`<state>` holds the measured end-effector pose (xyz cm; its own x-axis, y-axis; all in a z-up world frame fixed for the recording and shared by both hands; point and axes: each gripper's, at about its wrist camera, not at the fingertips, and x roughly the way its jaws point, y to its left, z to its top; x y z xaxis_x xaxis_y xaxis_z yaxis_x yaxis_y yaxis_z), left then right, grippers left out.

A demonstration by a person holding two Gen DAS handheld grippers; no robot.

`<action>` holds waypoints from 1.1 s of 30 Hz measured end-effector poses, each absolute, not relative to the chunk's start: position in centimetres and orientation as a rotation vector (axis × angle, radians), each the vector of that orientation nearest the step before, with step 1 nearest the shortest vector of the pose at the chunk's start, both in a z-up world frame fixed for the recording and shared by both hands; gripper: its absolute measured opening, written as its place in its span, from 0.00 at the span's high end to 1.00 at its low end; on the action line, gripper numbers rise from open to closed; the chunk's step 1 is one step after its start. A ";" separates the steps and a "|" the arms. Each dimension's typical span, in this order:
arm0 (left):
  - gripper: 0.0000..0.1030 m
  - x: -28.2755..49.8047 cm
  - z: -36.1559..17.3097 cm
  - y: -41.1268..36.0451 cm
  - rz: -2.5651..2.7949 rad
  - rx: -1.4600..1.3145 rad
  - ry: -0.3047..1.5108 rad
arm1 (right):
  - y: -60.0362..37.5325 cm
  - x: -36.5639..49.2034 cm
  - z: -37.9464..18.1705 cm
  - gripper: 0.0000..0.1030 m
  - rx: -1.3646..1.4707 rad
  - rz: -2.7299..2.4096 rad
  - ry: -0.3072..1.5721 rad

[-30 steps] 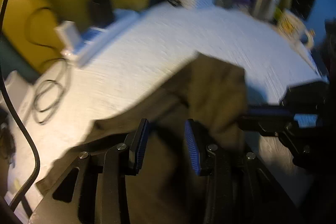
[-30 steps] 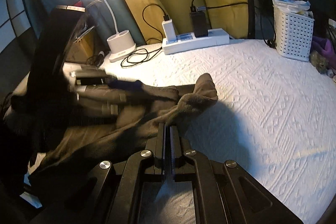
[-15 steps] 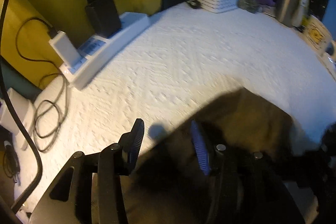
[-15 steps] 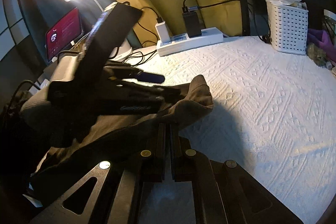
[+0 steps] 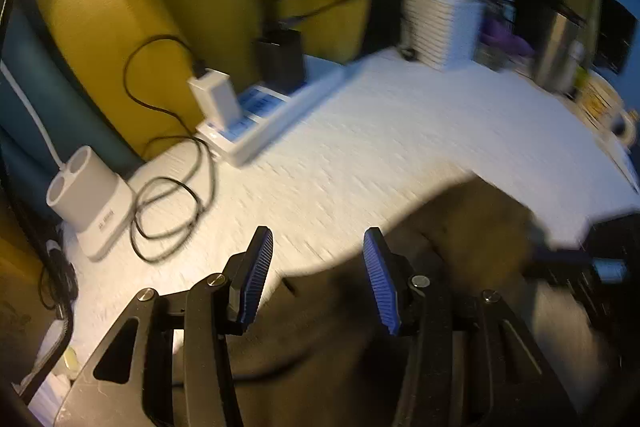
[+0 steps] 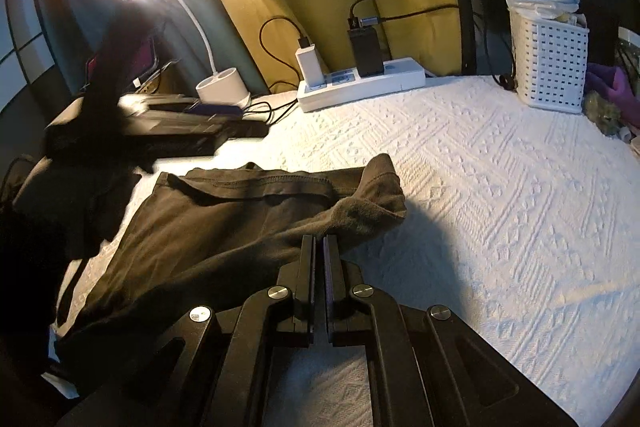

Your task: Fold small clothes

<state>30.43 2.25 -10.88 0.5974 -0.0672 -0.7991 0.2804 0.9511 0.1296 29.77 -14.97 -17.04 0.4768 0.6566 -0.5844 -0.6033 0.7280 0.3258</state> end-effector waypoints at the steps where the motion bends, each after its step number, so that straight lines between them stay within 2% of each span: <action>1: 0.54 29.6 -10.9 2.1 -0.216 0.251 0.912 | -15.0 29.7 -16.9 0.97 0.077 0.768 0.745; 11: 0.54 25.0 -12.8 -0.8 -0.409 0.133 0.985 | -16.3 28.8 -15.9 0.96 0.080 0.694 0.717; 14: 0.51 25.0 -13.1 -2.3 -0.427 0.167 0.989 | -17.3 28.7 -16.0 0.96 0.084 0.661 0.720; 16: 0.45 25.5 -12.9 -3.2 -0.448 0.176 0.978 | -18.1 28.7 -16.2 0.96 0.085 0.634 0.725; 23: 0.47 28.4 -15.0 -6.9 -0.419 0.333 0.988 | -20.0 29.1 -17.8 0.96 0.080 0.586 0.770; 24: 0.64 28.8 -15.1 -6.6 -0.422 0.301 0.993 | -20.2 29.1 -18.1 0.96 0.077 0.581 0.778; 25: 0.90 29.0 -15.1 -6.2 -0.421 0.278 1.001 | -20.4 29.1 -18.3 0.96 0.078 0.578 0.781; 28: 0.96 28.4 -13.4 -4.6 -0.389 0.238 0.947 | -20.6 29.2 -18.6 0.96 0.081 0.576 0.788; 33: 0.97 26.1 -8.4 -0.3 -0.299 0.179 0.821 | -19.7 29.2 -18.4 0.96 0.073 0.605 0.786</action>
